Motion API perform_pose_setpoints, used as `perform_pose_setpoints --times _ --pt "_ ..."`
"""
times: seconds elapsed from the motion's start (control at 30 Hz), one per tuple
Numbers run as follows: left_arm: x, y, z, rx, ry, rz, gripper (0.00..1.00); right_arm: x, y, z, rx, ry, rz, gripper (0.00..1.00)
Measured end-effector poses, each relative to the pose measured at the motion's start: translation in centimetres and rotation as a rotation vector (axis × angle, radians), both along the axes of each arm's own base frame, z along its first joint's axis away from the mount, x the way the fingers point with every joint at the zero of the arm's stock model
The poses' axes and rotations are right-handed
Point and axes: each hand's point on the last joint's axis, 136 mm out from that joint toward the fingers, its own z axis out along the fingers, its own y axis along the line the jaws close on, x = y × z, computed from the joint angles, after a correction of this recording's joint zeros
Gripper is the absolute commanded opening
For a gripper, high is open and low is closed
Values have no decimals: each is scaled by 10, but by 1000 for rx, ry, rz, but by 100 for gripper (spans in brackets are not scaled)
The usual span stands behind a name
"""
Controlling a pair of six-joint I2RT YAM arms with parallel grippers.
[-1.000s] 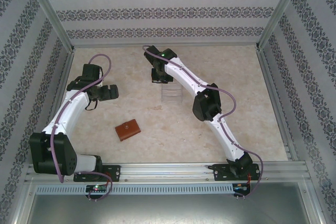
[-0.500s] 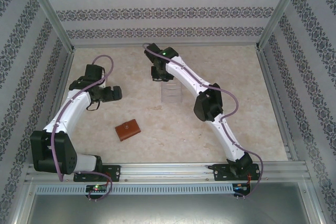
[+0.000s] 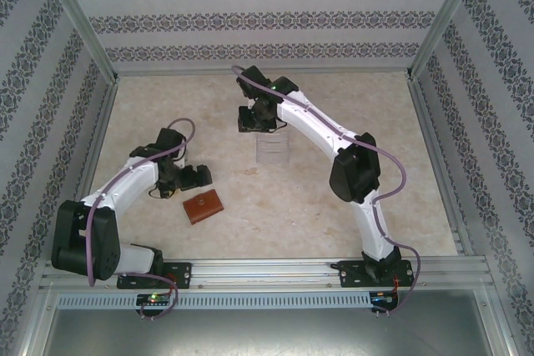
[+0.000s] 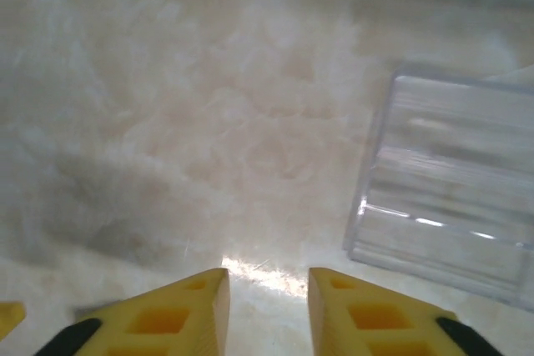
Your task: Take the credit cards out of the card holder
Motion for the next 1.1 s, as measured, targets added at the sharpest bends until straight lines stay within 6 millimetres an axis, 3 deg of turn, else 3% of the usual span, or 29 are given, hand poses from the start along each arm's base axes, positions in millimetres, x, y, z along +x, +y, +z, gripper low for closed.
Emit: perform_pose_setpoints --times 0.2,0.53,0.73,0.87,1.0,1.1 --pt "-28 -17 -20 -16 58 8 99 -14 3 -19 29 34 67 34" --pt "-24 -47 -28 -28 66 -45 99 -26 -7 -28 56 39 84 34" --pt "0 -81 -20 -30 42 -147 99 -33 -27 -21 77 24 59 34" --pt "12 -116 -17 -34 27 -252 99 -38 -46 -21 79 31 26 34" --pt "12 -147 -19 -50 33 -341 98 -49 -66 -25 70 45 -9 34" --pt "8 -158 -18 -55 32 -373 98 -56 -80 -27 59 51 -30 35"
